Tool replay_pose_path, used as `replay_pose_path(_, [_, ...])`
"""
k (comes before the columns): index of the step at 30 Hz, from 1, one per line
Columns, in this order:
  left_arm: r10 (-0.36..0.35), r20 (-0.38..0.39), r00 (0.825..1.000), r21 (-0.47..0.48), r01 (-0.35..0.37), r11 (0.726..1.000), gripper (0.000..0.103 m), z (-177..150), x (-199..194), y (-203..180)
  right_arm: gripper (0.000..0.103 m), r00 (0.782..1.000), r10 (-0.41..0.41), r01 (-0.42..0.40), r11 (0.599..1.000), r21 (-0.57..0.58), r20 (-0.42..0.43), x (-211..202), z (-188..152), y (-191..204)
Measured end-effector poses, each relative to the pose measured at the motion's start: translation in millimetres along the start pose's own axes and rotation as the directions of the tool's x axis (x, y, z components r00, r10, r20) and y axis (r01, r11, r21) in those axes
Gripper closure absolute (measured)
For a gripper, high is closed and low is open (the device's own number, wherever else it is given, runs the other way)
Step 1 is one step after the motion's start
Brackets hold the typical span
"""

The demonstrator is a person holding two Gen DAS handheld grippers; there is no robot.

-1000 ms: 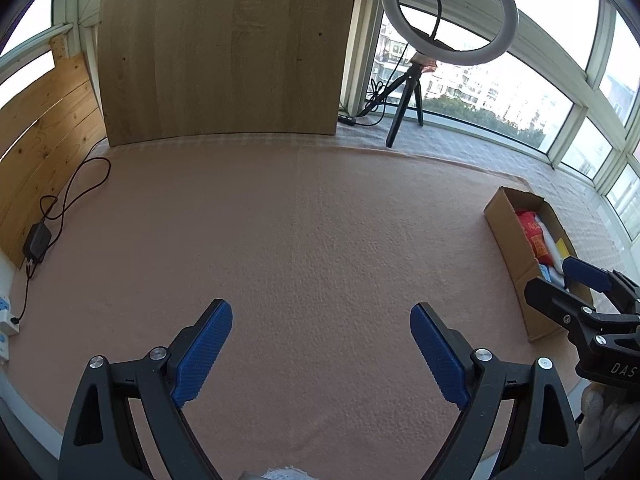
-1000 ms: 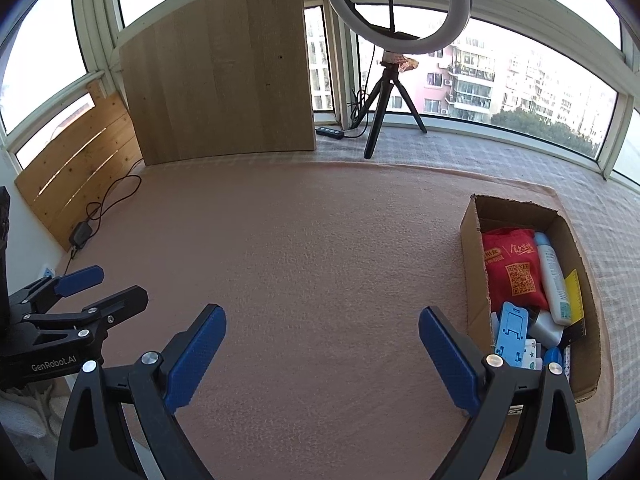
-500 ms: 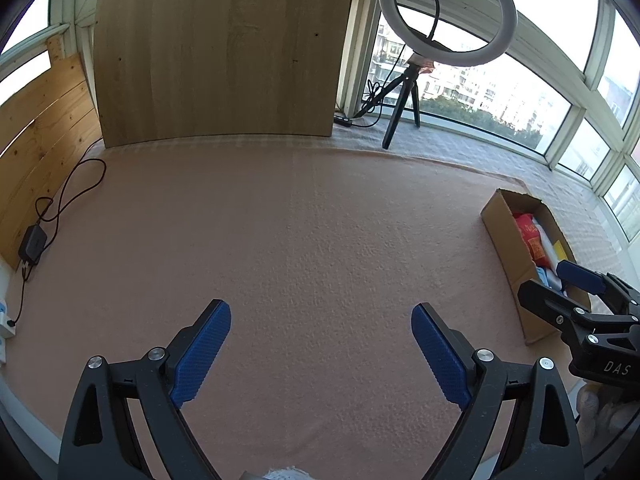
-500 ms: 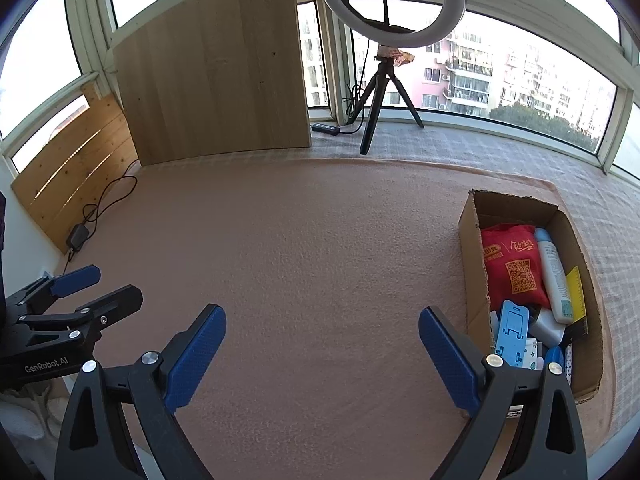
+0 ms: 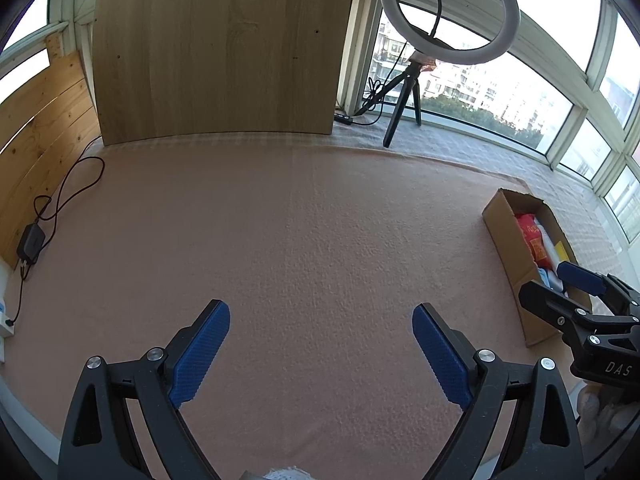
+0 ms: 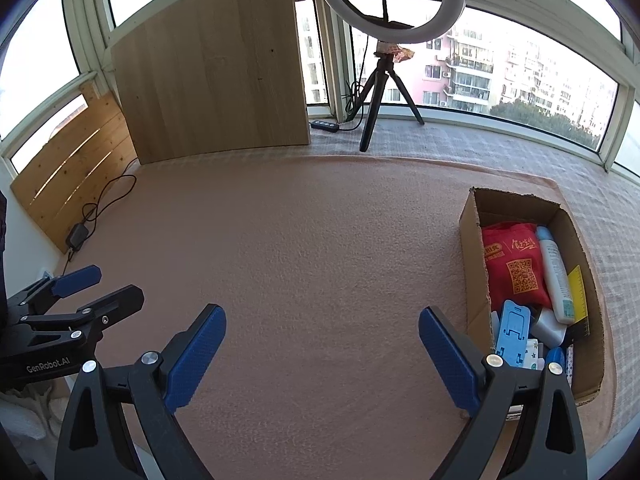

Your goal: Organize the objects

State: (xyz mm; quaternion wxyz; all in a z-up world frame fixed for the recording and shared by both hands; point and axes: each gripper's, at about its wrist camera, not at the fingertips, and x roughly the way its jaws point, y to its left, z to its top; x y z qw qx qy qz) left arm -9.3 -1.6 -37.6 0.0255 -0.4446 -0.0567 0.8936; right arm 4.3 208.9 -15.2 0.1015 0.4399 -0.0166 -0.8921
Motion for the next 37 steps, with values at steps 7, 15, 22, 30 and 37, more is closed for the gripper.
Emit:
replay_pose_path(7, [0.005,-0.002,1.0,0.004,-0.005,1.0,0.008,0.0,1.9,-0.2,0.008,1.0,0.005,-0.005,1.0,0.013,-0.007,2.4,-0.7,-2.2])
replay_pose_path(15, [0.005,-0.011,1.0,0.014,-0.005,1.0,0.007,-2.2,6.1,-1.2,0.008,1.0,0.011,-0.01,1.0,0.021,-0.019,5.6,-2.6,-1.9])
replay_pose_path(22, [0.007,-0.008,1.0,0.014,-0.006,1.0,0.007,-3.1,6.1,0.2,0.008,0.999,0.018,-0.017,1.0,0.025,-0.028,9.0,-3.0,-1.7])
replay_pose_path(30, [-0.001,-0.013,1.0,0.032,0.002,0.999,0.007,-4.0,10.3,-0.4,0.008,0.999,0.02,-0.019,0.999,0.033,-0.034,12.4,-3.8,-2.5])
replay_pose_path(37, [-0.007,-0.033,0.999,0.04,0.008,0.999,0.007,-6.3,16.2,-0.9,0.008,0.999,0.024,-0.023,0.999,0.036,-0.048,16.7,-5.5,-1.8])
